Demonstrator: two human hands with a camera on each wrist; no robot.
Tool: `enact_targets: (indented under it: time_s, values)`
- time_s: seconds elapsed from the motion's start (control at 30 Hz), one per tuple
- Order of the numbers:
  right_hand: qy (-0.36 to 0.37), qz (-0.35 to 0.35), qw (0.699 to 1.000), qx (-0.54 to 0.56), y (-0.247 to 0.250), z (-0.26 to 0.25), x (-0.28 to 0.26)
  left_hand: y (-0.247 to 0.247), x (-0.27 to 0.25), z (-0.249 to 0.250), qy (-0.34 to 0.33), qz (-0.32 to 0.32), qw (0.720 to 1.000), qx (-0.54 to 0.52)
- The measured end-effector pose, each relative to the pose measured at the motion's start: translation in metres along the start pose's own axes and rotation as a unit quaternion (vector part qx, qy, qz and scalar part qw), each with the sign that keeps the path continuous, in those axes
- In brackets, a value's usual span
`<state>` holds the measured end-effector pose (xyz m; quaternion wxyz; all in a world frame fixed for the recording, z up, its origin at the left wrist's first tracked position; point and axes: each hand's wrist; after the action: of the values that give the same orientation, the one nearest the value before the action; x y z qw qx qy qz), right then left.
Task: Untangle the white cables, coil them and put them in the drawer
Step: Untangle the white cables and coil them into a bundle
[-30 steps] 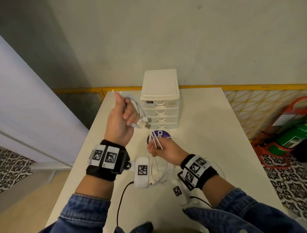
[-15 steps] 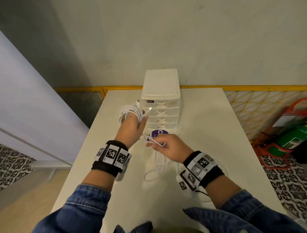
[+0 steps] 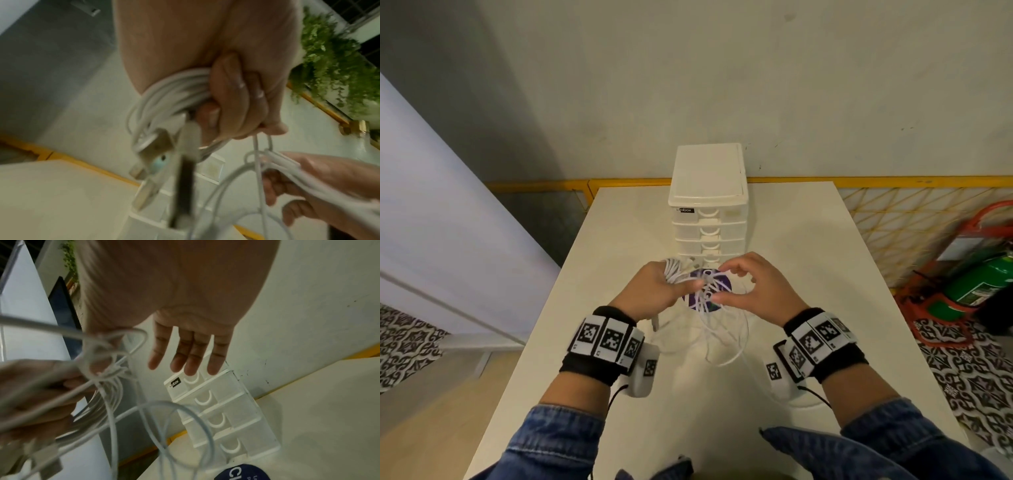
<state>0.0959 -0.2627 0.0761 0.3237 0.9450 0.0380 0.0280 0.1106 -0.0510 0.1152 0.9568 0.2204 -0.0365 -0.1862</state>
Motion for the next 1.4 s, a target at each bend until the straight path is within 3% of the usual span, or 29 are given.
enact_targets:
  time_s: [0.13, 0.27, 0.4, 0.5, 0.6, 0.7, 0.77, 0.87, 1.0, 1.07, 1.13, 1.2, 1.27, 1.33, 1.4]
  values:
    - [-0.027, -0.012, 0.997, 0.07, 0.001, 0.005, -0.001, 0.007, -0.006, -0.01, 0.039, 0.047, 0.994, -0.085]
    - [-0.072, 0.018, 0.987, 0.142, 0.0, 0.012, 0.0, 0.009, -0.008, -0.016, 0.061, 0.074, 0.98, -0.177]
    - [-0.081, 0.001, 0.971, 0.224, 0.0, -0.002, -0.004, 0.003, -0.007, -0.016, 0.069, 0.079, 0.982, -0.159]
    - [-0.079, 0.022, 0.955, 0.284, 0.002, -0.014, -0.003, -0.001, -0.004, -0.016, 0.079, 0.124, 0.976, -0.162]
    - [-0.081, 0.035, 0.969, 0.23, 0.011, -0.009, -0.002, 0.01, -0.002, -0.02, 0.098, 0.213, 0.957, -0.17]
    - [-0.095, -0.032, 0.989, 0.107, 0.01, 0.013, -0.003, 0.021, -0.003, -0.022, 0.113, 0.296, 0.929, -0.191]
    - [-0.126, -0.067, 0.987, 0.074, 0.001, 0.023, -0.007, 0.022, -0.004, -0.02, 0.11, 0.324, 0.918, -0.2]
    - [-0.129, -0.074, 0.975, 0.162, -0.005, 0.026, -0.015, 0.025, -0.005, -0.018, 0.112, 0.371, 0.902, -0.192]
    - [-0.152, -0.04, 0.934, 0.321, 0.002, 0.023, -0.015, 0.038, -0.009, -0.018, 0.116, 0.416, 0.877, -0.209]
    - [-0.143, -0.05, 0.96, 0.236, 0.005, 0.026, -0.013, 0.044, -0.011, -0.019, 0.118, 0.43, 0.868, -0.218]
    - [-0.13, -0.088, 0.985, 0.068, 0.002, 0.034, -0.013, 0.049, -0.012, -0.02, 0.123, 0.437, 0.863, -0.22]
    - [-0.162, -0.137, 0.973, -0.088, -0.002, 0.04, -0.013, 0.049, -0.012, -0.021, 0.115, 0.434, 0.871, -0.202]
    - [-0.189, -0.161, 0.943, -0.221, -0.002, 0.037, -0.012, 0.046, -0.011, -0.021, 0.1, 0.427, 0.881, -0.18]
    - [-0.199, -0.146, 0.917, -0.315, 0.0, 0.032, -0.008, 0.042, -0.01, -0.02, 0.094, 0.424, 0.884, -0.172]
    - [-0.207, -0.094, 0.914, -0.336, 0.006, 0.029, -0.004, 0.041, -0.009, -0.02, 0.091, 0.425, 0.884, -0.173]
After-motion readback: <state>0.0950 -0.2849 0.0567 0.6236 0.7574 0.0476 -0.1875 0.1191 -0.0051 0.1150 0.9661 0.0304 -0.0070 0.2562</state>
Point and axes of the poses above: each hand's wrist, its own x-axis towards the middle knuckle, its own y-axis out of the back of the hand, z = x × y, and after that the axes turned 8 degrees about -y, right-handed
